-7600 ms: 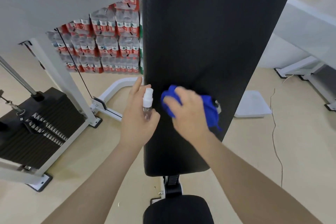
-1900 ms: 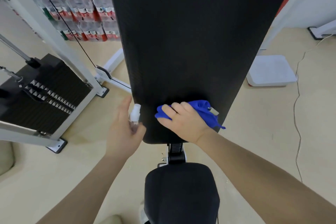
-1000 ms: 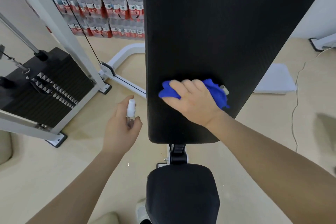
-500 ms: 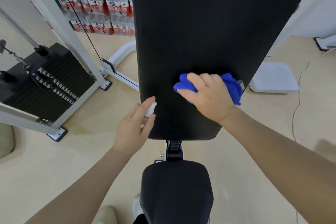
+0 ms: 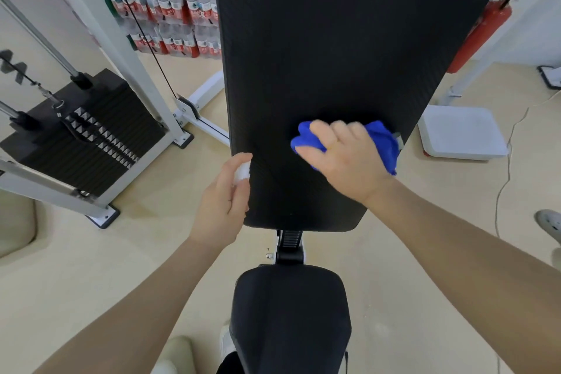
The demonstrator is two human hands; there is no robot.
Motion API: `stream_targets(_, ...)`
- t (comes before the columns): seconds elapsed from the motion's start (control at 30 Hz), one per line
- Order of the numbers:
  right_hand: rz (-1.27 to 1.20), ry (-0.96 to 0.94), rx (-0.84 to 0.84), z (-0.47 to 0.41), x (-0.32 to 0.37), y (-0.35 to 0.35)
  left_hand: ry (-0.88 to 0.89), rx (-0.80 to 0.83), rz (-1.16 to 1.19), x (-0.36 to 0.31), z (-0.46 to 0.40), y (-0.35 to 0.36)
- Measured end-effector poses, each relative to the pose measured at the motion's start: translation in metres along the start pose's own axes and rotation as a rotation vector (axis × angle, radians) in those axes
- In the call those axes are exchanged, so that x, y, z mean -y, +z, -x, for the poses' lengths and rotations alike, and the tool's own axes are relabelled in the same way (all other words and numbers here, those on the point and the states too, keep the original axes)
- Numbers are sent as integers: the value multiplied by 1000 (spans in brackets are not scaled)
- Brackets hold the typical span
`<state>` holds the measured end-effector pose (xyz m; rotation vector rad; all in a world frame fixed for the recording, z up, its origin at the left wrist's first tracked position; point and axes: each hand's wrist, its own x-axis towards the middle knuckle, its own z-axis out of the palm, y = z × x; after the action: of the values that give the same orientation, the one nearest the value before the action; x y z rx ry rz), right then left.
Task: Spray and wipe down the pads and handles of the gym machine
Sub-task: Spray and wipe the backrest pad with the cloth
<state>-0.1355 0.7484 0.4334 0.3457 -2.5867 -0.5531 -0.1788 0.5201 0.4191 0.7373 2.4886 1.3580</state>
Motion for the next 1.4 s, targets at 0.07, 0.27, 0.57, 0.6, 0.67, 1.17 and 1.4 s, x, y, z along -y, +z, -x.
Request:
stream_targets(0.07, -16, -180, 199, 22, 10, 4, 26, 5, -46, -3, 2, 0)
stream_targets(0.27, 37, -222, 114, -2, 1, -6, 126, -8, -290, 2, 9, 14)
stream_targets(0.57, -72, -280, 200, 36, 83, 52, 81, -113, -409, 49, 33, 42)
stream_targets(0.6, -63, -366, 300, 39, 97, 57, 84, -105, -423, 51, 36, 44)
stream_targets(0.67, -43, -478, 372, 37, 108, 60, 97, -103, -431, 55, 41, 44)
stream_targets(1.17, -127, -160, 29, 31, 47, 31, 320, -63, -671, 60, 43, 77)
stream_targets(1.4, -27, 138, 41, 114, -27, 14, 504, 170, -912, 48, 26, 102)
